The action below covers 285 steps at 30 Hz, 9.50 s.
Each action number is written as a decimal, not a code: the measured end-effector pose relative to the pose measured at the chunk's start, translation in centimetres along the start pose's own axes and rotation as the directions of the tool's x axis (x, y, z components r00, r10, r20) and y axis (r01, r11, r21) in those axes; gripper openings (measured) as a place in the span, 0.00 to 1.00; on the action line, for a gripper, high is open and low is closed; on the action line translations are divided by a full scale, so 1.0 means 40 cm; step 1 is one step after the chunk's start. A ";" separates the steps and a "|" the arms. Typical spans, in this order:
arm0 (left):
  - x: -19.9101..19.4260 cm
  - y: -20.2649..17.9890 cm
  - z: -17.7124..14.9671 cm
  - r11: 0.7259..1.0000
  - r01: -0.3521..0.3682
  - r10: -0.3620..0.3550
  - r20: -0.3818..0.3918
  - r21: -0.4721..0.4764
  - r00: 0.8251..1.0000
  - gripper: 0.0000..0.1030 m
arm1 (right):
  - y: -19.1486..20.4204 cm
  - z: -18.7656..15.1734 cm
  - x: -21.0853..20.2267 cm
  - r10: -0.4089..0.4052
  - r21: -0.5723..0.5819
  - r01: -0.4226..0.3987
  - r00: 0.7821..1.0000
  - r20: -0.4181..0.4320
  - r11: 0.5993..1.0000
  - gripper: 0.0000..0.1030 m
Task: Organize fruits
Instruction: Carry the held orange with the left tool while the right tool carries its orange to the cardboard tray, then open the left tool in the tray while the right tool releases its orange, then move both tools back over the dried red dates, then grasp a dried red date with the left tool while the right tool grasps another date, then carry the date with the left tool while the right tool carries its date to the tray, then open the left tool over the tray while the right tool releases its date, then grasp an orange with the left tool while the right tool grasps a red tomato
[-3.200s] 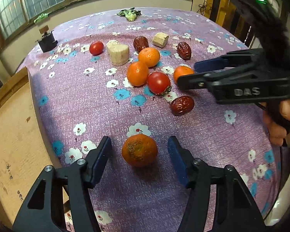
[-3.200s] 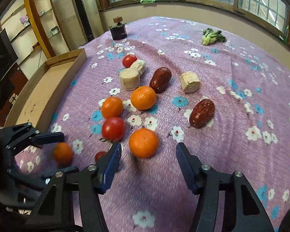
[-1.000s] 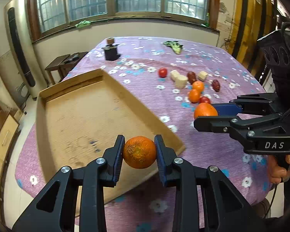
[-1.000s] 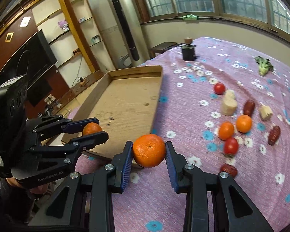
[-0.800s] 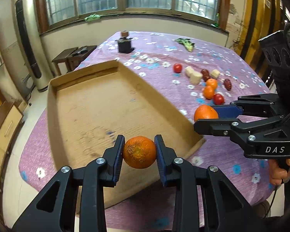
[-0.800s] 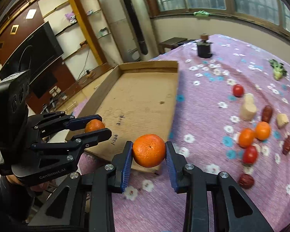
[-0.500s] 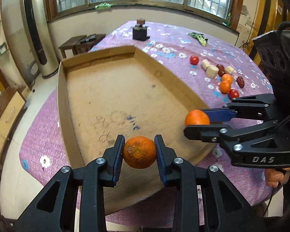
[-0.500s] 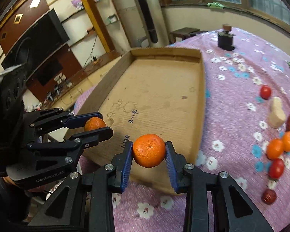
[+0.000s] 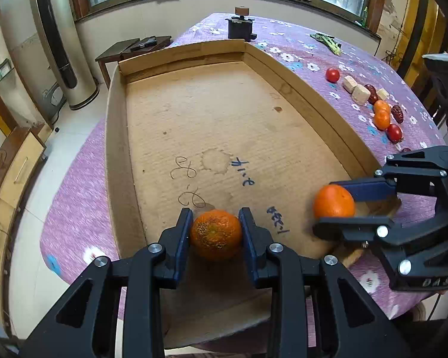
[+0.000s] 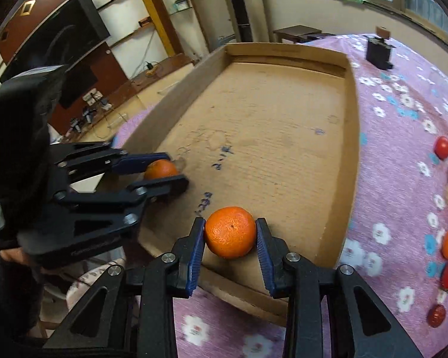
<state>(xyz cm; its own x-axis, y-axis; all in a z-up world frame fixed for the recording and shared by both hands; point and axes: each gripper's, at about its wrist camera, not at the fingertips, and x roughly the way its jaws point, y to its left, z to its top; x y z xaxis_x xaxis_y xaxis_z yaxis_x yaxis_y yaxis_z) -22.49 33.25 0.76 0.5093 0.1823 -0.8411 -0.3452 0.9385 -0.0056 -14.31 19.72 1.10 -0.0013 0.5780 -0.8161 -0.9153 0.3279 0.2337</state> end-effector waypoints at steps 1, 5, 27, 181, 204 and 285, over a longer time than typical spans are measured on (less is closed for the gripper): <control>0.001 0.002 0.003 1.000 0.006 -0.005 -0.008 0.022 1.000 0.30 | 0.006 0.004 0.004 -0.012 -0.005 0.012 1.000 0.001 1.000 0.34; 0.002 -0.012 0.010 0.998 -0.034 0.035 -0.015 0.062 0.999 0.41 | 0.022 0.005 0.012 -0.060 -0.029 0.060 0.998 -0.007 0.998 0.37; -0.098 -0.169 0.048 0.997 -0.069 0.065 0.095 0.036 0.993 0.62 | -0.071 -0.092 -0.236 -0.114 0.092 0.100 0.980 0.160 0.991 0.50; -0.053 -0.142 0.079 0.995 -0.005 0.019 0.150 -0.095 0.989 0.26 | -0.135 -0.042 -0.265 -0.114 0.161 0.071 0.956 0.270 0.984 0.25; 0.044 -0.016 0.069 0.981 -0.075 0.082 0.033 -0.180 0.996 0.27 | -0.083 0.027 -0.018 -0.010 0.101 -0.001 0.994 0.109 0.995 0.25; 0.051 -0.455 0.171 0.991 0.132 -0.133 0.020 0.028 0.991 0.58 | -0.475 -0.203 -0.257 -0.359 0.380 0.291 0.925 0.120 0.878 0.46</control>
<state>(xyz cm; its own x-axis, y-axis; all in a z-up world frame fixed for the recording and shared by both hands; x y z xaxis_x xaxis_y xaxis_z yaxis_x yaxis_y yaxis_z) -9.78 18.56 2.83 0.5662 0.0618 -0.8219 -0.2524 0.9623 -0.1015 -0.17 1.48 0.75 0.3761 0.5070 -0.7756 -0.6511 0.7401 0.1681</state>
